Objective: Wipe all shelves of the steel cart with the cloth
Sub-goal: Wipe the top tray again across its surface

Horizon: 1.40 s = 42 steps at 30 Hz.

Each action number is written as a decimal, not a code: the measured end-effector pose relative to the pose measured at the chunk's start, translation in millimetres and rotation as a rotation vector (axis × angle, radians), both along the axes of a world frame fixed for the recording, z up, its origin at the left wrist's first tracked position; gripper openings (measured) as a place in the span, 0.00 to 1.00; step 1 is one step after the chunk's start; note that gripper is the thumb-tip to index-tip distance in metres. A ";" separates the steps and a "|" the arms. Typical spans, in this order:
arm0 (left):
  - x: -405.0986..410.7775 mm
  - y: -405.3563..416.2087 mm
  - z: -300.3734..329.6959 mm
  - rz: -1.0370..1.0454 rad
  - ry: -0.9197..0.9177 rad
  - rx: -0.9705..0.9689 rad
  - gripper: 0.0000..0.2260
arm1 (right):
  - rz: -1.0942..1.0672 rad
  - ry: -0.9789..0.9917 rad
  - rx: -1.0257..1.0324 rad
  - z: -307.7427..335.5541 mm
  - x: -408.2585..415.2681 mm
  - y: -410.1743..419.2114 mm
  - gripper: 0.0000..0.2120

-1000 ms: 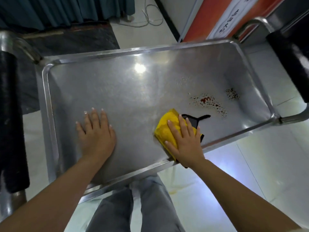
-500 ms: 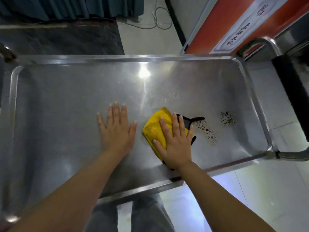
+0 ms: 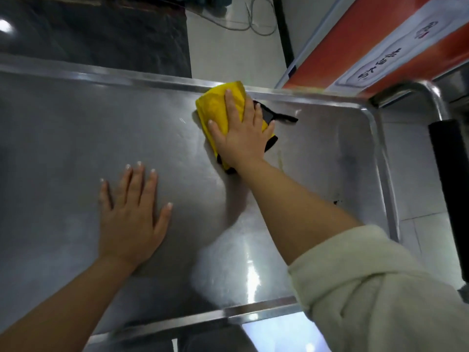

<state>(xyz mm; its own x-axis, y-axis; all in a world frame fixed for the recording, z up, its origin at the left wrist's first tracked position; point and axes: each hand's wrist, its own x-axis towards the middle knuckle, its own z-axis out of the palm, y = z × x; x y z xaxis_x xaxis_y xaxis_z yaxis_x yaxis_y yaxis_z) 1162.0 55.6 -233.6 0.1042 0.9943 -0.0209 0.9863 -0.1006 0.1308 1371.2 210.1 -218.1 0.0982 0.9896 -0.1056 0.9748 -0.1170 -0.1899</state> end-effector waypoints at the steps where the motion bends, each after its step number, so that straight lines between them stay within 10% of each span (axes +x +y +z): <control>1: -0.2 0.2 -0.7 0.001 0.010 -0.003 0.30 | -0.001 -0.006 -0.006 0.1 0.1 4.5 0.34; 22: 0.6 -5.3 2.2 -0.147 -0.023 -0.027 0.27 | -0.117 -0.103 -0.112 13.9 25.2 -294.6 0.34; 42: 64.0 6.3 22.2 -0.360 -0.005 -0.167 0.31 | -0.520 -0.039 -0.160 15.3 46.5 -299.3 0.34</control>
<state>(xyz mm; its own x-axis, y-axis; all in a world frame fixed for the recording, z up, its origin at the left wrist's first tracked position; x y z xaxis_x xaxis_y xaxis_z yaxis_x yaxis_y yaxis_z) 1226.0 61.9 -211.4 0.4462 0.8771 -0.1780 0.8911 -0.4170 0.1790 1417.7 -89.3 -202.9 0.5771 0.7813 -0.2375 0.7868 -0.6099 -0.0947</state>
